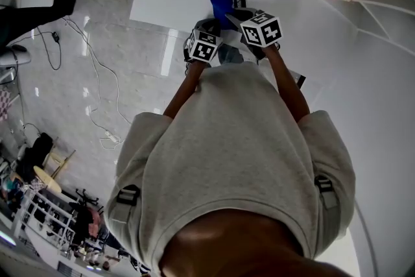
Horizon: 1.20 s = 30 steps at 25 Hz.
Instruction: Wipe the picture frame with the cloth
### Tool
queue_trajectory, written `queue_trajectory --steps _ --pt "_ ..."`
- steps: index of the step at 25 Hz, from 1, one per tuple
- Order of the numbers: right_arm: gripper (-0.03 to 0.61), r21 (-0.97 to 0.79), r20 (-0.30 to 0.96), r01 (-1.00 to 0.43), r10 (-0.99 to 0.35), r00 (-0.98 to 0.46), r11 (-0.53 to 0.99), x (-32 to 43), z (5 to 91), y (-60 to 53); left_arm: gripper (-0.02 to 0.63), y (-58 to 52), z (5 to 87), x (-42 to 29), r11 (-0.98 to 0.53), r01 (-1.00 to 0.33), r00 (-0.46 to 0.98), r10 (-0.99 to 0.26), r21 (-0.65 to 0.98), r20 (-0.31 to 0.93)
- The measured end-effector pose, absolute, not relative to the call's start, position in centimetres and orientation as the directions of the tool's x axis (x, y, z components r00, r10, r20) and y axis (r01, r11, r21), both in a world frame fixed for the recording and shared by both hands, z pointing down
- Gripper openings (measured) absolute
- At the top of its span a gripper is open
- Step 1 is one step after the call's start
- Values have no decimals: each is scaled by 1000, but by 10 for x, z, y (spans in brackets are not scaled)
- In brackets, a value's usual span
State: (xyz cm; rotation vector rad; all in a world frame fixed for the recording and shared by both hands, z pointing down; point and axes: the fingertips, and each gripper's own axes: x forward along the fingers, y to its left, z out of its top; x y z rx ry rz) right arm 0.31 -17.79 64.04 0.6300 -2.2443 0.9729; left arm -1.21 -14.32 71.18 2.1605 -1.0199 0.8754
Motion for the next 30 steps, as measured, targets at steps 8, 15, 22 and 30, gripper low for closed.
queue_trajectory --steps 8,15,22,30 --pt "61 -476 762 -641 -81 -643 602 0 683 -166 17 -142 710 -15 -540 -812 487 -420 221 766" --pt "61 -487 766 -661 -83 -637 571 9 688 -170 17 -142 711 -14 -538 -813 486 -415 223 769" --pt "61 -488 767 -679 -102 -634 548 23 689 -172 17 -142 712 -14 -539 -812 486 -414 223 770" --pt "61 -474 778 -735 -160 -608 485 52 682 -178 17 -142 713 -15 -532 -814 486 -409 231 772"
